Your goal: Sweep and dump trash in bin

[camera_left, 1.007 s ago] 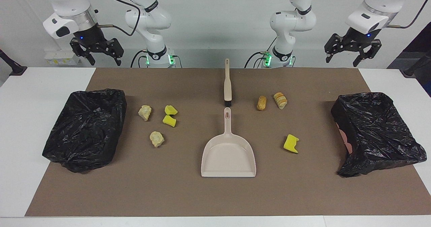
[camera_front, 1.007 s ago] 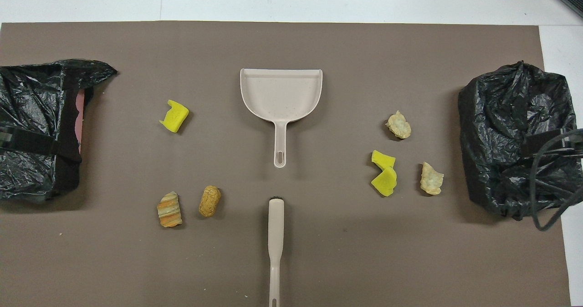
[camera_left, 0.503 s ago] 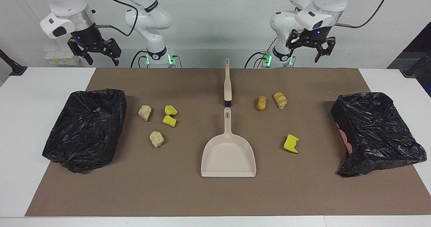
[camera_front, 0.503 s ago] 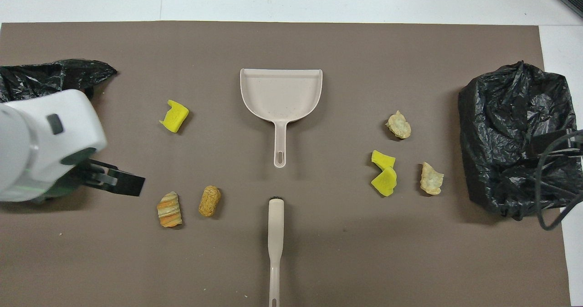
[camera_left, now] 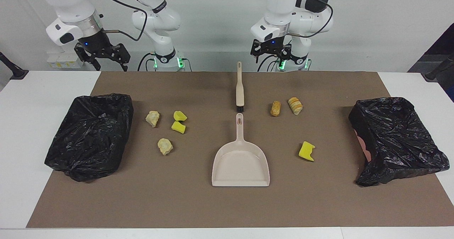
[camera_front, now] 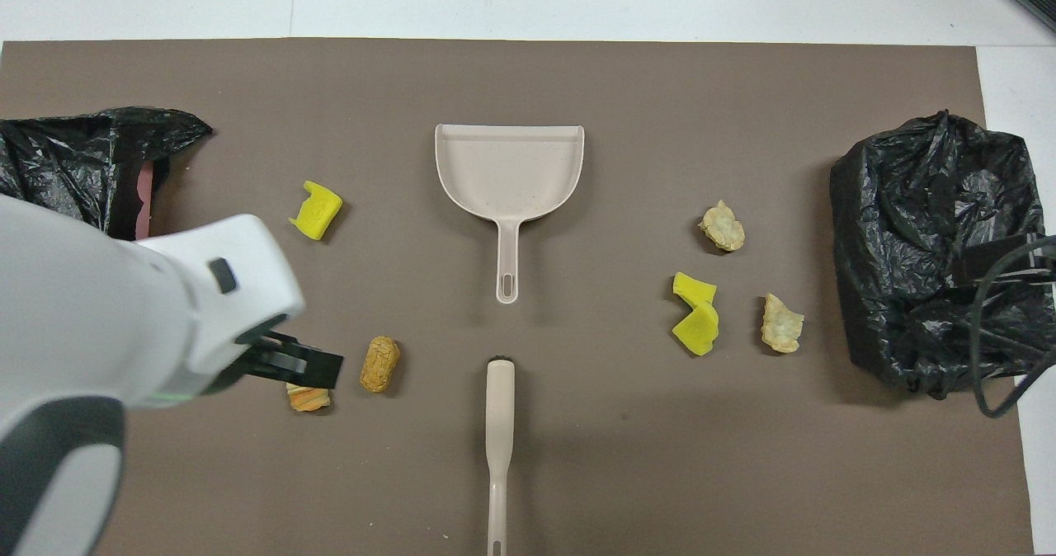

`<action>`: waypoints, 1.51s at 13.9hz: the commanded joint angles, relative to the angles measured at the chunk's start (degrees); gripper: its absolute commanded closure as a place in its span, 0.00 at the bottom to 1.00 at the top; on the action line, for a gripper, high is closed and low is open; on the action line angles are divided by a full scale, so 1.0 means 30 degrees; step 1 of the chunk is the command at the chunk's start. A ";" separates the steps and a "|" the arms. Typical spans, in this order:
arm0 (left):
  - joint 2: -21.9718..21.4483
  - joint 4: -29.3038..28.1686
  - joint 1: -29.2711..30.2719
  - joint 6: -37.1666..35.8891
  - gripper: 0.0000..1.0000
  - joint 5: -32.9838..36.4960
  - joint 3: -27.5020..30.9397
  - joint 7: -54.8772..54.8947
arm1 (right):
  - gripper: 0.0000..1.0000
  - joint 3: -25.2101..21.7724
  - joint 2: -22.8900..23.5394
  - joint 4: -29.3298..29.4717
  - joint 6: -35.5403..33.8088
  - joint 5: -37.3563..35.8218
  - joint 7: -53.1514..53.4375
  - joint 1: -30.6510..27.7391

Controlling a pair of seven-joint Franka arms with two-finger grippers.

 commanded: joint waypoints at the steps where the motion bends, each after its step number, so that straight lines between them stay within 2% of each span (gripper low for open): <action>1: -0.1166 -0.2575 0.0112 0.2148 0.00 -0.0825 -0.0825 -0.0550 | 0.00 0.0607 0.1250 0.0433 0.1298 0.0398 -0.0342 -0.0003; 4: -0.0611 -0.4363 -0.0006 0.5049 0.00 -0.1031 -0.3602 -0.2919 | 0.00 0.1808 0.2539 0.0433 0.2909 0.0428 0.0388 -0.0003; 7: 0.0561 -0.4953 -0.0034 0.6692 0.00 -0.1031 -0.5278 -0.4913 | 0.00 0.3185 0.3739 0.0403 0.4581 0.0399 0.1646 0.0142; 9: 0.1818 -0.5187 0.0023 0.7834 0.00 -0.1060 -0.6682 -0.5762 | 0.00 0.3307 0.4501 0.0374 0.5782 0.0398 0.3021 0.1542; 11: 0.2496 -0.5538 -0.0064 0.8920 0.00 -0.1060 -0.6979 -0.6879 | 0.00 0.3336 0.5321 0.0374 0.6779 0.0486 0.4689 0.2804; 14: 0.2498 -0.6299 -0.0093 0.9332 0.01 -0.1060 -0.7069 -0.6823 | 0.00 0.3307 0.6406 0.0374 0.8535 0.0311 0.7413 0.4998; 18: 0.2498 -0.6565 -0.0093 0.9100 0.10 -0.1060 -0.7157 -0.5920 | 0.00 0.3307 0.8485 0.0666 1.1025 0.0077 1.0786 0.6906; 21: 0.2498 -0.6798 -0.0151 0.8603 0.15 -0.1060 -0.7186 -0.5826 | 0.00 0.3190 1.0446 0.1805 1.1500 -0.0855 1.2746 0.8432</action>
